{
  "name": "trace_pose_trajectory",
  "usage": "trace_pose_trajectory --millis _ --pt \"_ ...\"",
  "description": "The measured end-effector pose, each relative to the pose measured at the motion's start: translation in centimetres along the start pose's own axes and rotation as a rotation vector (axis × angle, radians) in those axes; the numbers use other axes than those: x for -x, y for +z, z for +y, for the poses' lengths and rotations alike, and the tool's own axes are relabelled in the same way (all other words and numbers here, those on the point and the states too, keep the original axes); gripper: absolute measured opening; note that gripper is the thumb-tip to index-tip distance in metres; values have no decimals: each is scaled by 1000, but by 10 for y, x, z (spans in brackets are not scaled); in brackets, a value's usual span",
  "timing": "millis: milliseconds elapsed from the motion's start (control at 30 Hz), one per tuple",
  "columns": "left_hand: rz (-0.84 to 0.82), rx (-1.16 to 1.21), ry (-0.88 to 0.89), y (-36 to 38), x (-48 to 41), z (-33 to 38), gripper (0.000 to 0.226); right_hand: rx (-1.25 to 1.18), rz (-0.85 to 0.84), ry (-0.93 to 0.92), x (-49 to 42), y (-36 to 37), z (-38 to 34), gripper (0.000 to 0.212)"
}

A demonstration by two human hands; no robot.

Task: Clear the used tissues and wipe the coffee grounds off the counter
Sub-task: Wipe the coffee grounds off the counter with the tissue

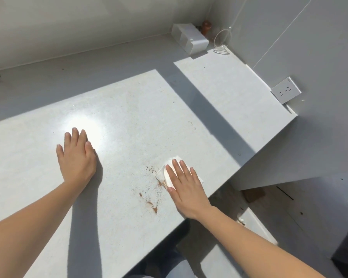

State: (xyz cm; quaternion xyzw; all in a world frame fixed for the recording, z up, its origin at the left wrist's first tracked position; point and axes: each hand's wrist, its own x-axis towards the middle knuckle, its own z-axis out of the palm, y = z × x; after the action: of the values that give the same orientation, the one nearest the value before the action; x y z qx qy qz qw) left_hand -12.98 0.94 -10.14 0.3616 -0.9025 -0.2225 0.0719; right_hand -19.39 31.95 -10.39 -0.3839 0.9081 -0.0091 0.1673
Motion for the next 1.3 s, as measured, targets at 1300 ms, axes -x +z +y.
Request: trace_pose_trajectory --millis 1300 --pt "299 -194 -940 36 197 23 60 85 -95 -568 -165 -65 24 58"
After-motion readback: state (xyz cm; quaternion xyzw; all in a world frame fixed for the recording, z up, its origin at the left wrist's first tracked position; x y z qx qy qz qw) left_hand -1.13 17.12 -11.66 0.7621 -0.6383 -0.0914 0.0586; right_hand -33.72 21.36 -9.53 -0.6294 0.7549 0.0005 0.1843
